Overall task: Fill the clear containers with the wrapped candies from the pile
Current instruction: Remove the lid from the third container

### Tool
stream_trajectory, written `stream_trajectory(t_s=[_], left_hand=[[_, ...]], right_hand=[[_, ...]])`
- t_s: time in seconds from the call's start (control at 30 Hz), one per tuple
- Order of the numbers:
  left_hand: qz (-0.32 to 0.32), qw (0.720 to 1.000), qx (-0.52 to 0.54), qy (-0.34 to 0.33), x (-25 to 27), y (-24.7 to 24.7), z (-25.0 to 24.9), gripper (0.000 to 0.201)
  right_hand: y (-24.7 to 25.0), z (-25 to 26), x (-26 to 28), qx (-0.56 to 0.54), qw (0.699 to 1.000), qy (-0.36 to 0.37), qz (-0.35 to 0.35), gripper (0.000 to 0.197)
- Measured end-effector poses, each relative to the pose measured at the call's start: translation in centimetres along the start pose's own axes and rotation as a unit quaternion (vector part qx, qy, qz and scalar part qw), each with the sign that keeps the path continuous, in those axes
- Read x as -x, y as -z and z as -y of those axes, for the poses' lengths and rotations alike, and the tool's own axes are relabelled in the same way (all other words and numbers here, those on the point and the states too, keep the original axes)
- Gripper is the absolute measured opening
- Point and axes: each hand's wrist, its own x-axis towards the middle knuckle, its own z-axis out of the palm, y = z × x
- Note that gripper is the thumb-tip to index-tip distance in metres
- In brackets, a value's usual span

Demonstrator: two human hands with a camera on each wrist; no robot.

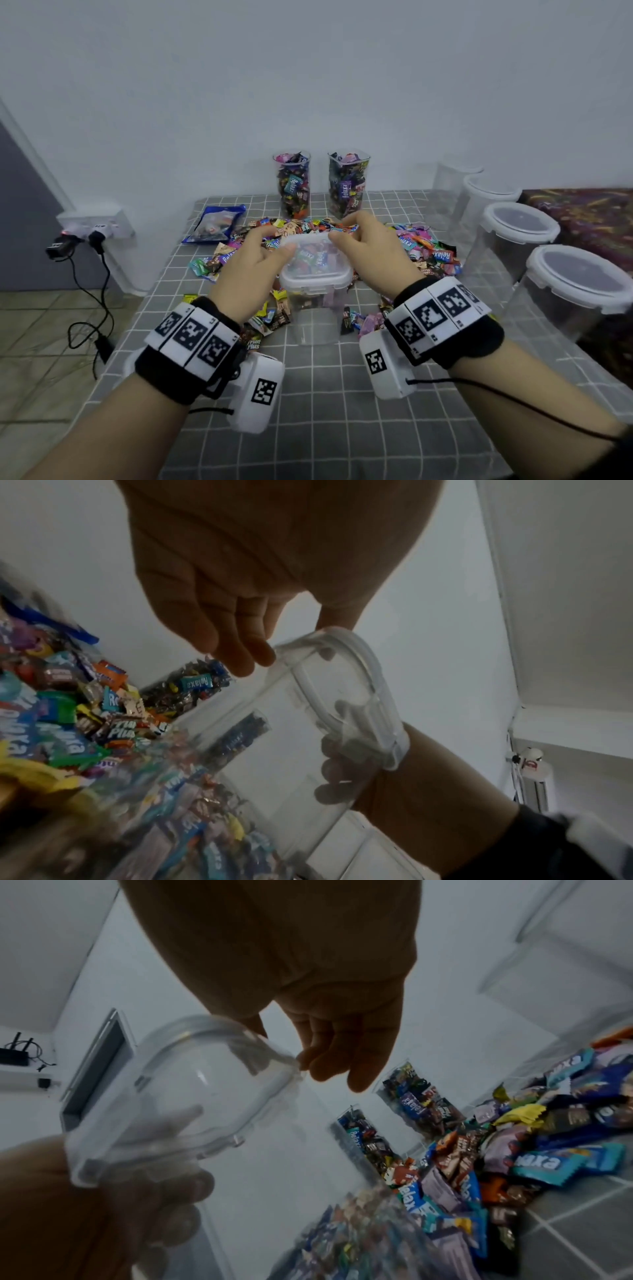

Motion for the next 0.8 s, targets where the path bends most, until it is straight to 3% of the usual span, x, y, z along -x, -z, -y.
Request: stream_trajectory(t_s=[0.27,0.43,0.67,0.8], left_hand=[[0.040,0.984,0.169,0.036,-0.5,-0.6,-0.4,0.030],[0.032,0.971,0.231,0.062,-0.6,-0.8,-0.3,0.025],[0.050,0.963,0.253,0.075,-0.9,-0.9,0.0,0.016],[0.045,0.960,0.263,0.085,-1.1,-1.0,0.0,0.010]], right_hand=[[-0.8,-0.4,-0.2,-0.148,0.986,-0.069,0.024,0.023],[-0.7,-0.3,-0.2,-0.187,0.980,-0.066,0.030,0.012],[-0.5,-0.4,-0.6,-0.167,0.982,-0.058,0.068,0.012],[-0.2,-0.2,-0.8,-0.097,0.991,-0.057,0.077,0.023]])
